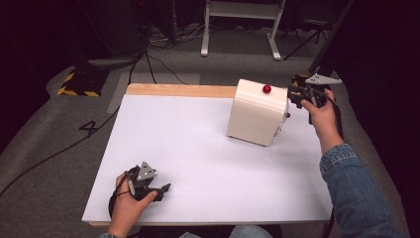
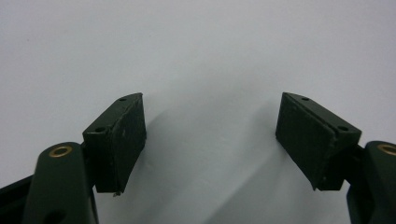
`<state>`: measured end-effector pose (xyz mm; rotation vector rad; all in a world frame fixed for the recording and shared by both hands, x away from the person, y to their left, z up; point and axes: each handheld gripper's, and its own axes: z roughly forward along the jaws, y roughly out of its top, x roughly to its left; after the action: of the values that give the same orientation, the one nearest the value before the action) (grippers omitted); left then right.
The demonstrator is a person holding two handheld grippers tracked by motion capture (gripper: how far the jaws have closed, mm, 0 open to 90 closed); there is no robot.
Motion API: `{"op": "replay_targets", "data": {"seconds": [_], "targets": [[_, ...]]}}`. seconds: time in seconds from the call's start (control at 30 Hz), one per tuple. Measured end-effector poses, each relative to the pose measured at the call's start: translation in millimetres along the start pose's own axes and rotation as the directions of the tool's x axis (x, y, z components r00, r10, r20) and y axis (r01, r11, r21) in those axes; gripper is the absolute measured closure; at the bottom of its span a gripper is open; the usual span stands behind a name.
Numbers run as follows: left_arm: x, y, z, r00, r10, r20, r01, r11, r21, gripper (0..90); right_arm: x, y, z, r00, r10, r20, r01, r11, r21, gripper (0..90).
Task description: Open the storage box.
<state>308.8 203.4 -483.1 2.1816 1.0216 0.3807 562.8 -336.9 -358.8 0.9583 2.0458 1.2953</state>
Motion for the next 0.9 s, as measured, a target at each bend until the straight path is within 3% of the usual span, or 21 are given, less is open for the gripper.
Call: {"op": "replay_targets", "data": {"seconds": [0.3,0.5,0.67,0.77,0.83,0.9], "targets": [[0.2,0.2,0.0,1.0000,0.000,0.001,0.000,1.0000,0.002,24.5,7.1,-4.0,-21.8,0.9982,0.036,-0.049,-0.033,0.998,0.057,63.7],[0.2,0.4,0.2,1.0000,-0.005,0.004,0.005,1.0000,0.002,24.5,14.1,-13.3,-39.7,0.9966,0.044,-0.070,-0.040,0.997,0.059,61.8],[0.4,0.7,0.2,1.0000,-0.006,0.006,0.006,1.0000,0.005,24.4,30.1,-23.6,-63.9,0.9933,0.035,-0.110,-0.030,0.998,0.054,58.8],[0.5,0.8,0.2,1.0000,-0.006,0.006,0.006,1.0000,0.005,24.5,37.0,-30.4,-74.2,0.9953,0.028,-0.093,-0.025,0.999,0.037,52.0],[0.5,0.9,0.2,1.0000,-0.006,0.006,0.006,1.0000,0.006,24.5,37.6,-33.0,-79.4,0.9991,0.014,-0.041,-0.013,1.000,0.029,44.7],[0.5,0.7,0.2,1.0000,-0.006,0.006,0.006,1.0000,0.005,24.4,38.1,-35.7,-84.4,0.9995,0.026,-0.020,-0.025,0.999,0.022,39.6]]}}
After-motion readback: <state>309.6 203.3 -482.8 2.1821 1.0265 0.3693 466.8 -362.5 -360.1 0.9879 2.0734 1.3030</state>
